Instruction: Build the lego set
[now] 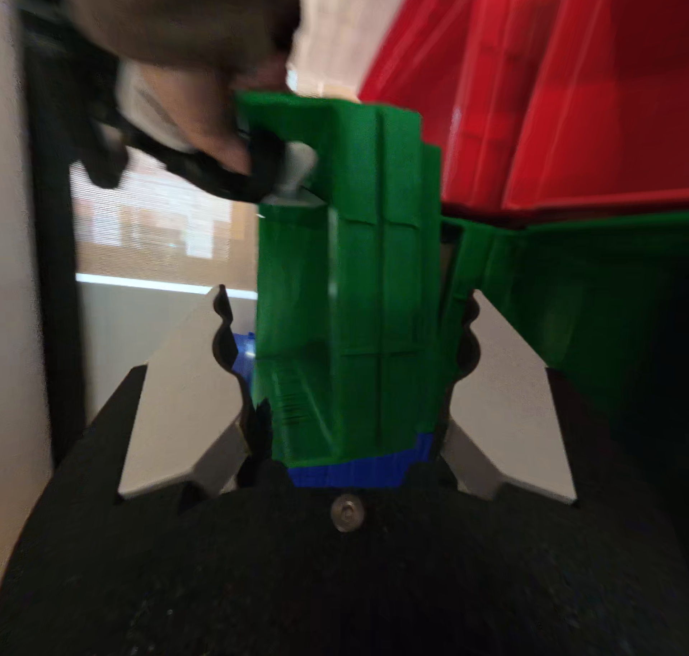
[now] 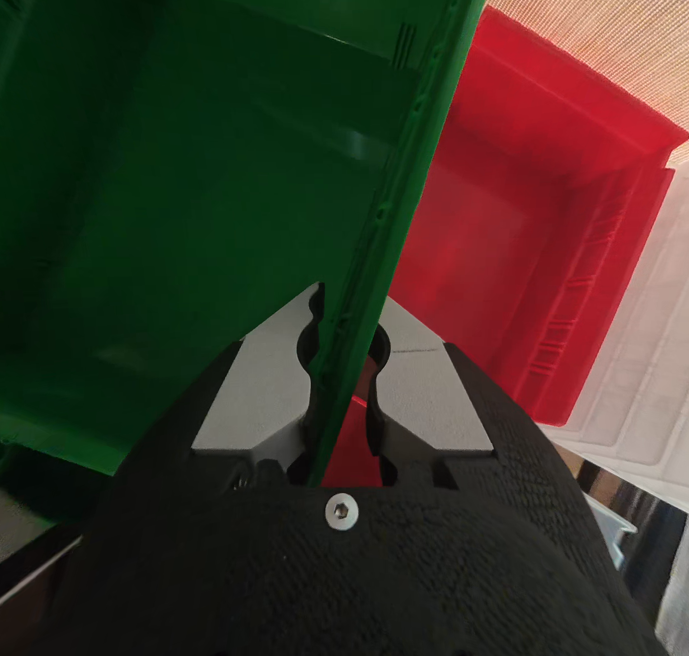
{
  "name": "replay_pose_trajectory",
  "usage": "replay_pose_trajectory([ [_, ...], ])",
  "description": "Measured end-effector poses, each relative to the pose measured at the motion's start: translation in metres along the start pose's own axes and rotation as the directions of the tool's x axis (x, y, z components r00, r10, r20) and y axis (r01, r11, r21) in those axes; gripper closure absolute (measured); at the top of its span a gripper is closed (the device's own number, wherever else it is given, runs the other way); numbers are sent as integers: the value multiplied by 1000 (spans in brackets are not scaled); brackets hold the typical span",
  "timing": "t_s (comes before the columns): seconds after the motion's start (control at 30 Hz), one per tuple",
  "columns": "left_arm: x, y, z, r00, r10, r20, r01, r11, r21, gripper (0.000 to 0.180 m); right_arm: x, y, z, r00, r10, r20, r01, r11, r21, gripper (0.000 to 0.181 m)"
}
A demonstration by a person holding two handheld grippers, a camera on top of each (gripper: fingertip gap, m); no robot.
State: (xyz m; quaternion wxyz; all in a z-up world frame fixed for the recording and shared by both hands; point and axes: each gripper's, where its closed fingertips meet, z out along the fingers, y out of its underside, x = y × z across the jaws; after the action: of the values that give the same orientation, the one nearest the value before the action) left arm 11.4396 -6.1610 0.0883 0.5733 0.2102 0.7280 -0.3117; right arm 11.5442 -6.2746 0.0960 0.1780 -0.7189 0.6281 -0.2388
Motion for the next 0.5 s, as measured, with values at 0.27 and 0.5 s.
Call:
replay_pose_trajectory([
  [0.27,19,61,43,964,258,59,-242,950,-199,78,-13,6,-6,996,60,64,-57,998,-40,159],
  [0.5,-5,78,9,951,305,44,-295,942,-160,79,-47,20,-9,970,58,235,-34,994,-106,138],
])
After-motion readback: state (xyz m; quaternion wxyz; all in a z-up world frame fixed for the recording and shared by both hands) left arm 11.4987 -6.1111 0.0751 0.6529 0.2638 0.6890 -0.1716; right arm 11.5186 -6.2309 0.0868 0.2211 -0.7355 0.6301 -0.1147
